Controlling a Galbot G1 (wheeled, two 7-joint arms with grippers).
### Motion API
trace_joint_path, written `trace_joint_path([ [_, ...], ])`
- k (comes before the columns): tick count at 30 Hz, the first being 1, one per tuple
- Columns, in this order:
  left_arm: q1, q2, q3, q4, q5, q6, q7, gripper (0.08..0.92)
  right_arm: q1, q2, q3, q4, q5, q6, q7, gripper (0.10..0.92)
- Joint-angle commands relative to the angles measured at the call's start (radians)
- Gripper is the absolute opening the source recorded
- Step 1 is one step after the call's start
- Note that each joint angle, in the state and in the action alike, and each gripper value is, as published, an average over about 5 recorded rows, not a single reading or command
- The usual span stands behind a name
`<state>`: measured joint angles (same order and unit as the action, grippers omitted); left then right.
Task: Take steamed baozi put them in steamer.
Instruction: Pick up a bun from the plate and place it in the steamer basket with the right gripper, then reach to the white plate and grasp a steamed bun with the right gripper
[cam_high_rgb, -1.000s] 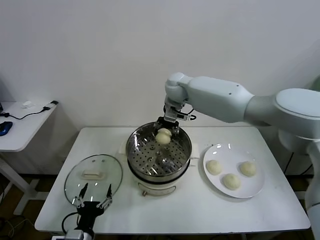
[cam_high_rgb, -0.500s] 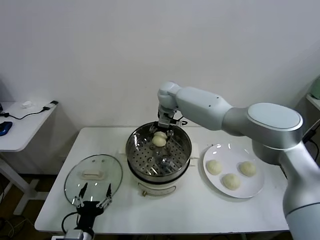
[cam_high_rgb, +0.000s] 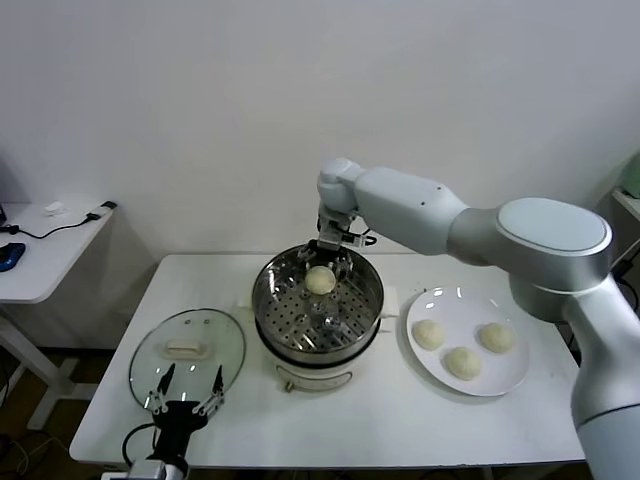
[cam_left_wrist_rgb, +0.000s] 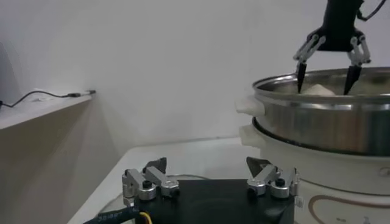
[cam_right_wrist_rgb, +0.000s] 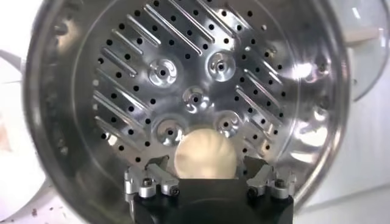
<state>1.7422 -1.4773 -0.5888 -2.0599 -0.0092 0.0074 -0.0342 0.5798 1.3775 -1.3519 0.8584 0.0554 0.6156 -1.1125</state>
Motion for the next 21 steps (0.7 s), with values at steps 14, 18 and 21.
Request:
trace_joint_path([
  [14, -0.010, 0.005, 0.002, 0.000, 0.005, 0.005, 0.005, 0.823, 0.267, -0.689, -0.501, 0.482, 0.495, -0.722, 0.142, 0.823],
  [18, -0.016, 0.004, -0.001, 0.003, 0.004, 0.006, 0.006, 0.823, 0.145, -0.730, -0.445, 0.543, 0.534, -0.849, 0.241, 0.823],
  [21, -0.018, 0.002, -0.002, 0.005, 0.004, 0.007, 0.006, 0.823, 0.062, -0.715, -0.398, 0.528, 0.534, -0.891, 0.271, 0.823],
])
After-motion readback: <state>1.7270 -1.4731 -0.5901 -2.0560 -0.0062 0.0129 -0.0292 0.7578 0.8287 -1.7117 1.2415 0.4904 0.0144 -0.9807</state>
